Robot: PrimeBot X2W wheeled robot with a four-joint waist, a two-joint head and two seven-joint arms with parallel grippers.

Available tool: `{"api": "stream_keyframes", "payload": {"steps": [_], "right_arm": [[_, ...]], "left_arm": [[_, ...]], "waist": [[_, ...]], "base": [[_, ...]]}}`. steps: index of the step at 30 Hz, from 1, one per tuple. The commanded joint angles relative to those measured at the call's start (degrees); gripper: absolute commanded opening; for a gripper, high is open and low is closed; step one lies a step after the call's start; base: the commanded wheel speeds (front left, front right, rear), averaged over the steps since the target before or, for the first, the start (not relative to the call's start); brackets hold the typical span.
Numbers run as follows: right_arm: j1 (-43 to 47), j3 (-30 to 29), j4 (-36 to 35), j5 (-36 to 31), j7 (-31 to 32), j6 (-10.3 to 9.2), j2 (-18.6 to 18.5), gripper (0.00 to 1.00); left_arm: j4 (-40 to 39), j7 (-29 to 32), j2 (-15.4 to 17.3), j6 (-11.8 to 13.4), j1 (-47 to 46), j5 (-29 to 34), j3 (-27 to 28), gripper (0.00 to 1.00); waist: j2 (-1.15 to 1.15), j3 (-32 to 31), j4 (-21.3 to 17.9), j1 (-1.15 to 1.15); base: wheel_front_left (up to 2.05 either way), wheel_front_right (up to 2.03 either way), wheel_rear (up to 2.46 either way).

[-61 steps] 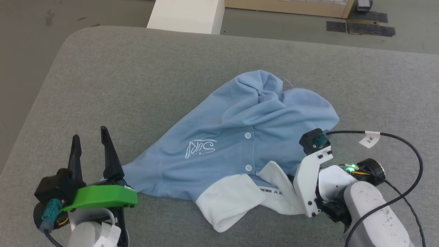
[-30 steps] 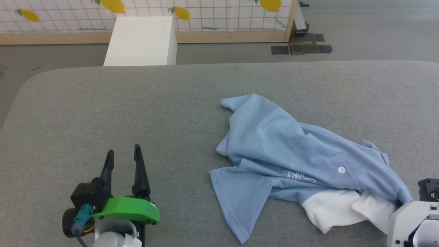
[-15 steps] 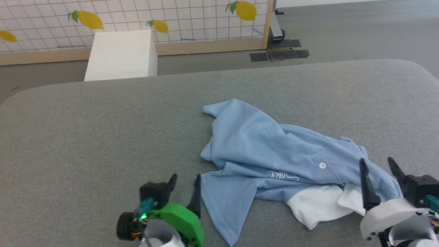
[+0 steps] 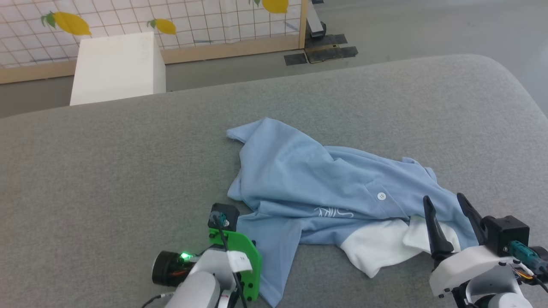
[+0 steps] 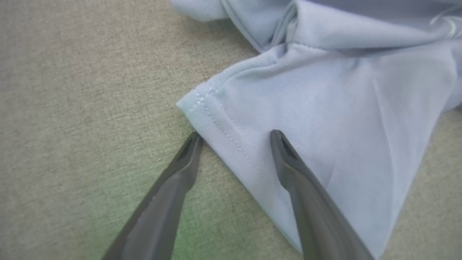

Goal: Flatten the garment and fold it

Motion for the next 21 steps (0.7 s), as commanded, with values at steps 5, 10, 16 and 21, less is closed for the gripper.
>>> {"api": "stream_keyframes", "payload": {"steps": [5,10,16,21], "right_arm": [[-1.50,0.45,0.68,1.42,-0.99,-0.11,0.04,1.00],[-1.74,0.39,0.68,1.94,-1.48,-0.11,0.04,1.00],[-2.41,0.34,0.89,2.48,-2.22,-0.11,0.04,1.00],[-3.71,0.74,1.28,2.59,-2.61,-0.11,0.04,1.00]], "left_arm": [[-2.78,5.47,3.26,-2.84,0.40,-1.56,-0.50,0.00],[-10.23,5.66,9.99,-1.03,0.88,-2.01,4.72,0.00],[-16.63,9.70,19.64,1.56,1.94,-2.39,12.14,0.00],[-14.06,9.93,23.32,3.28,0.99,-4.21,17.68,0.00]], "waist": [[0.00,1.28,-1.08,0.00],[0.00,1.88,-0.97,0.00],[0.00,3.32,-0.11,0.00],[0.00,5.21,0.55,0.00]], "base": [[0.00,0.00,0.00],[0.00,0.00,0.00],[0.00,0.00,0.00],[0.00,0.00,0.00]]}}
